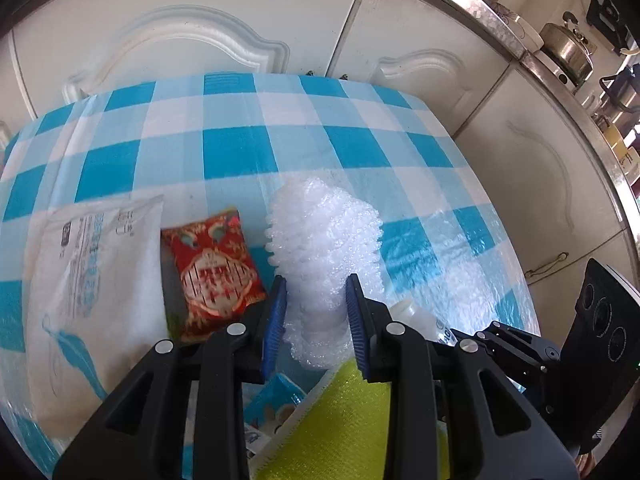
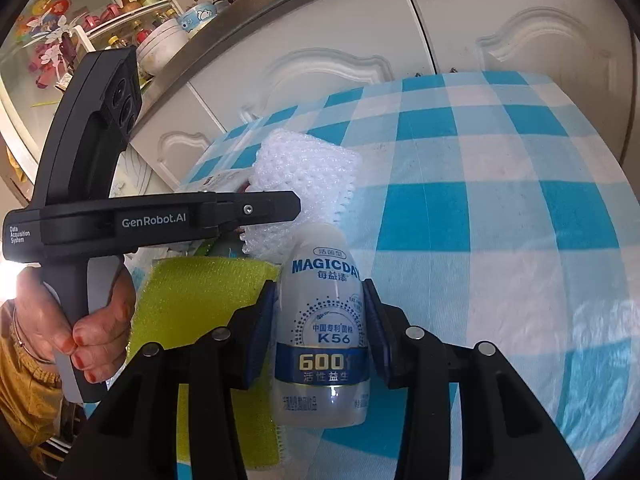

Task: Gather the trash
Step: 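Grasp the white bubble-wrap net with the left tool while the right tool grasps the MAGICDAY bottle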

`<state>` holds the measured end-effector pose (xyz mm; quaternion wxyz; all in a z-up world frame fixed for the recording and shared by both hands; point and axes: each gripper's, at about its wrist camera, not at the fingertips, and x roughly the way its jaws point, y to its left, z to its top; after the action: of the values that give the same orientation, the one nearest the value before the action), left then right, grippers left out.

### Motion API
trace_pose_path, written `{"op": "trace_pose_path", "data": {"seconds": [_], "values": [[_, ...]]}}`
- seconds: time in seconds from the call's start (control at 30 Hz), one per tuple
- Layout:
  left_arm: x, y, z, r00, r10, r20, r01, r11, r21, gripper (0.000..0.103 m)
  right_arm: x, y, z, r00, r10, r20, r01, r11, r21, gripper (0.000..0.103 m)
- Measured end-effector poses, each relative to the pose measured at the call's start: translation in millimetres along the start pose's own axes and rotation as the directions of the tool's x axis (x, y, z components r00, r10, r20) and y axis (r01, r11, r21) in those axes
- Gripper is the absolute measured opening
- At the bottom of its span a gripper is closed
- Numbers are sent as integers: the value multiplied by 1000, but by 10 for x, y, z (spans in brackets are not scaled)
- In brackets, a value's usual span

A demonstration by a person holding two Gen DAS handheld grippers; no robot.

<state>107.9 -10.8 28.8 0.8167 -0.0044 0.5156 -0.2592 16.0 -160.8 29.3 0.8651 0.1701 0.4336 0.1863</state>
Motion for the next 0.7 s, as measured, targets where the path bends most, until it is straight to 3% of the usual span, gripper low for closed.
{"op": "trace_pose_path", "data": {"seconds": [0.27, 0.53, 0.7], "values": [[-200, 24, -368, 997, -50, 56, 54, 997, -61, 30, -246, 1, -260, 996, -48, 79, 44, 997, 57, 43], [-542, 121, -522, 983, -63, 174, 82, 992, -101, 30, -483, -203, -317, 986, 32, 162, -64, 979, 195, 43], [-846, 148, -694, 968, -53, 245, 82, 991, -108, 30, -621, -139, -359, 980, 19, 197, -57, 980, 189, 43]]}}
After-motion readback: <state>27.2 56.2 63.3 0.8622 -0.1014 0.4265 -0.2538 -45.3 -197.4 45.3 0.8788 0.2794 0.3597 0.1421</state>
